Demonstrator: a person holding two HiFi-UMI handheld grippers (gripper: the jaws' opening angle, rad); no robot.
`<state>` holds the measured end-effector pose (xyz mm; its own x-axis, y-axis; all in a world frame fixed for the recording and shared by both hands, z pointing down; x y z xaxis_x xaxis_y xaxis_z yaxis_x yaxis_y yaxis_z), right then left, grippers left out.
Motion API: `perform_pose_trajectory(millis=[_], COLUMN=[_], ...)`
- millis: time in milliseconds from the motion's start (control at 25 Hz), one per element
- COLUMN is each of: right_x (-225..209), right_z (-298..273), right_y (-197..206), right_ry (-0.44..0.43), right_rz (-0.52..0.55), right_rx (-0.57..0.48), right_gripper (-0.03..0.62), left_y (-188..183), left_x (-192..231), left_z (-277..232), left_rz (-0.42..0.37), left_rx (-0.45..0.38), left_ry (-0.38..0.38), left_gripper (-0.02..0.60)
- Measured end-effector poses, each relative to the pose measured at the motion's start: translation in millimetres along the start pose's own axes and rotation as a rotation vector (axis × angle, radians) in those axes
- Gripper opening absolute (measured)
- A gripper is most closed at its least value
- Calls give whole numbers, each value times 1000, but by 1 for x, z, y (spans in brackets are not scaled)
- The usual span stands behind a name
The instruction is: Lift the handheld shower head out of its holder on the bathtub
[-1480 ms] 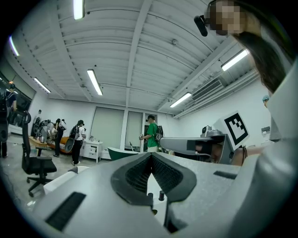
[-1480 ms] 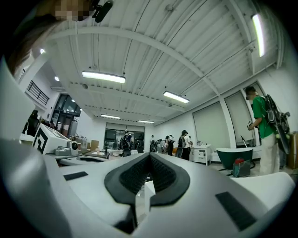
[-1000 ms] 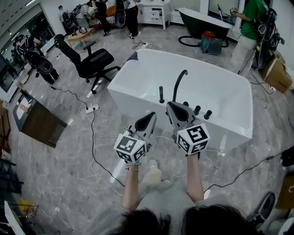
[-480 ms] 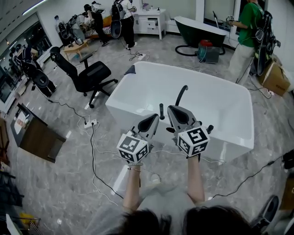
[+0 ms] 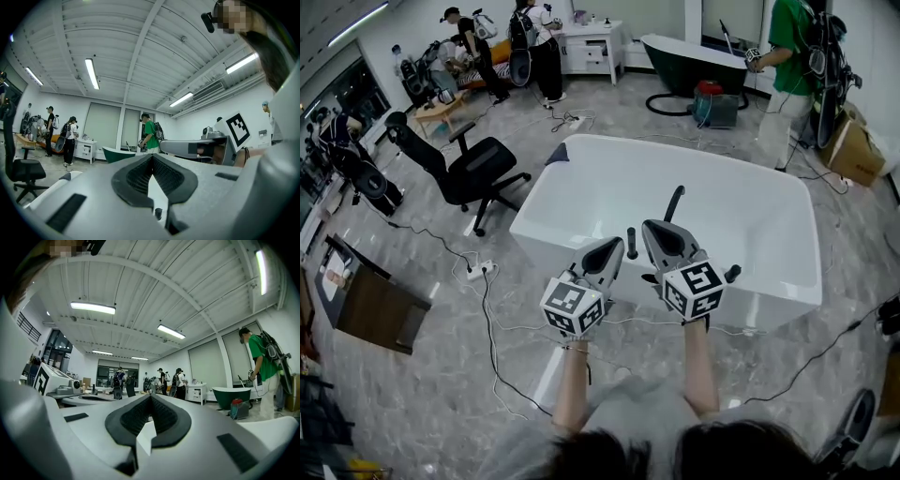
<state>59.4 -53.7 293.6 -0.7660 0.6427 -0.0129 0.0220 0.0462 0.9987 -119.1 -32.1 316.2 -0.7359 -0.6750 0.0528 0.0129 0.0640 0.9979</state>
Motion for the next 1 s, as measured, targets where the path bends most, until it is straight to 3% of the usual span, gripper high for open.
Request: perform_pose_trajectory(millis=[520, 1000], right_x=[-5, -57], right_z=[-37, -84], right_y=[18, 5], right_ry=[30, -30], right_rz=[-25, -12], right_rx=[45, 39], right_gripper=[-2, -2], left_y=[19, 8], left_x=[40, 72], left_z=[-5, -55], left_rz=[58, 47], left_rx=[14, 6], left_ry=[12, -30], left_gripper=[5, 5])
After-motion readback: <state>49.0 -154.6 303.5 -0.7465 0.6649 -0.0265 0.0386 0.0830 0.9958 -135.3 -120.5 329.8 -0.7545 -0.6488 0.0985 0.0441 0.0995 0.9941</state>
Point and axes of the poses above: the fingertips, and each gripper's own axes: z backward along the fingers, x to its left, y out of its underside, the point moved 10 cm from there along z, backward along the fingers, and after that the axes turned 4 degrees about x, right-handed, at the moved point
